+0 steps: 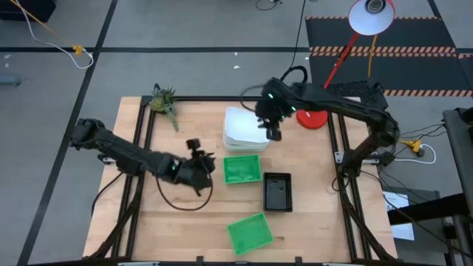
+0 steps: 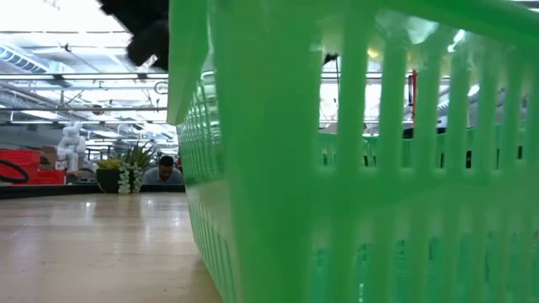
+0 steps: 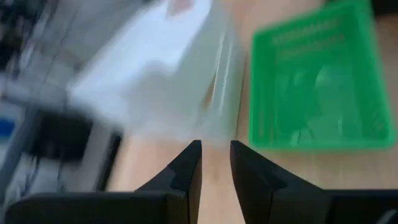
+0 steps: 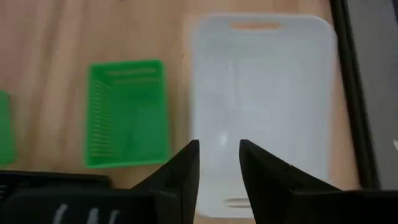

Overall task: Stack baskets by color
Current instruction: Stack the bottom white bin on the top stacked white bins

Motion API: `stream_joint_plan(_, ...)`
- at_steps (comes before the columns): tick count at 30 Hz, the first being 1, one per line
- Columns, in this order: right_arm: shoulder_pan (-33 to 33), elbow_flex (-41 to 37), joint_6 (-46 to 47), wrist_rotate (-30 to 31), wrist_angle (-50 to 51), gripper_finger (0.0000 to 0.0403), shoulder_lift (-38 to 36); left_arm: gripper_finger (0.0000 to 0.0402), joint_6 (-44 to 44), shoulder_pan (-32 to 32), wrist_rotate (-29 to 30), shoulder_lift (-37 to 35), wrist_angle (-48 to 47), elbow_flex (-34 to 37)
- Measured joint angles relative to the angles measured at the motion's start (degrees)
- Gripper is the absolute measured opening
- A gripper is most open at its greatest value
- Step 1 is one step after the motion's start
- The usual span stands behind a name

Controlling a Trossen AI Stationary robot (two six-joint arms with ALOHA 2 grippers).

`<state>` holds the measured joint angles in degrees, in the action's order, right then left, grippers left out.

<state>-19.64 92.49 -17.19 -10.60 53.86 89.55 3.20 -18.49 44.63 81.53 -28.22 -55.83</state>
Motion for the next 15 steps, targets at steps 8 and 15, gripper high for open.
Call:
stream_joint_plan(8,10.6,-24.2,9.2,8.5,-17.0,0.0109,-19.0,0.0127,-24.8,11.4,-14.5,1.6,5.3,-9.1)
stream_joint_plan(15,14.5,-40.3,9.5,10.6,-29.2,0.0109,-29.6,0.0216,-37.1,18.0,-24.4,7.0,-1.8,-17.1)
